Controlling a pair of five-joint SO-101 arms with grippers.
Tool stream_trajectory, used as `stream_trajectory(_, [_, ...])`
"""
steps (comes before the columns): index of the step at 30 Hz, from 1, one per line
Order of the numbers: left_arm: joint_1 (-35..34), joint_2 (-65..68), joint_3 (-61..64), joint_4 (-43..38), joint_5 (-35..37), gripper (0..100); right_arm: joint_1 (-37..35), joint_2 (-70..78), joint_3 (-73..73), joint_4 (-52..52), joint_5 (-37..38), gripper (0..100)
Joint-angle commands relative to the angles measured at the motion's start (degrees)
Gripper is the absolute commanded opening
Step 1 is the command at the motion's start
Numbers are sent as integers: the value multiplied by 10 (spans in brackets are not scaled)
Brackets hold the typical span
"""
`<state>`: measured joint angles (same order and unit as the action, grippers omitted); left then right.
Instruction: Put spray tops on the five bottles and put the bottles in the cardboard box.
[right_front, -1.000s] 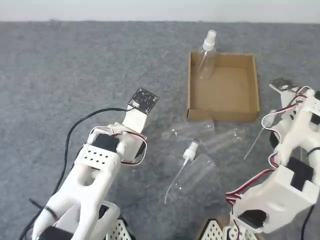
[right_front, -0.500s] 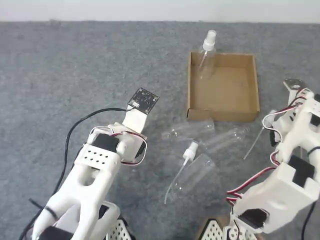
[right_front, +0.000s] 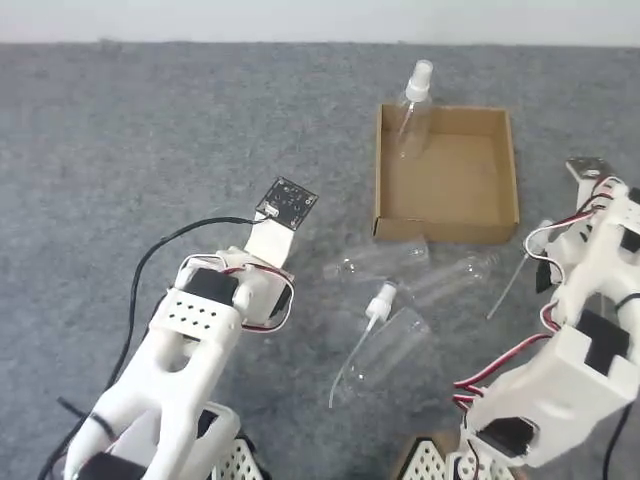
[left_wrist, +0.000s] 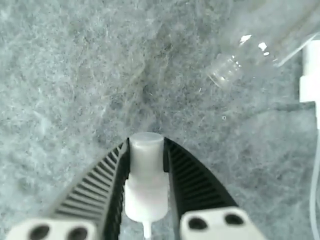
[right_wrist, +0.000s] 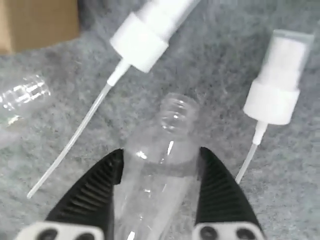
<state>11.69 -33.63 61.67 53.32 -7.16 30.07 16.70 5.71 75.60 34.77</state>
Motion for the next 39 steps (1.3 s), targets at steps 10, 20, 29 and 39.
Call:
stream_trajectory(10, [-17,-32,-88,25,5,12,-93,-266,-78,131,0,6])
stream_trajectory(20, [-113,-32,-399,180,24,12,-351,-497,18,80,-164,6])
stream_trajectory(29, [-178,-33,-584,264,92,12,-607,-650,256,-135,-233,6])
stream_trajectory(39, [-142,-161,-589,215,168,12,-714,-711,389,-244,-230,6])
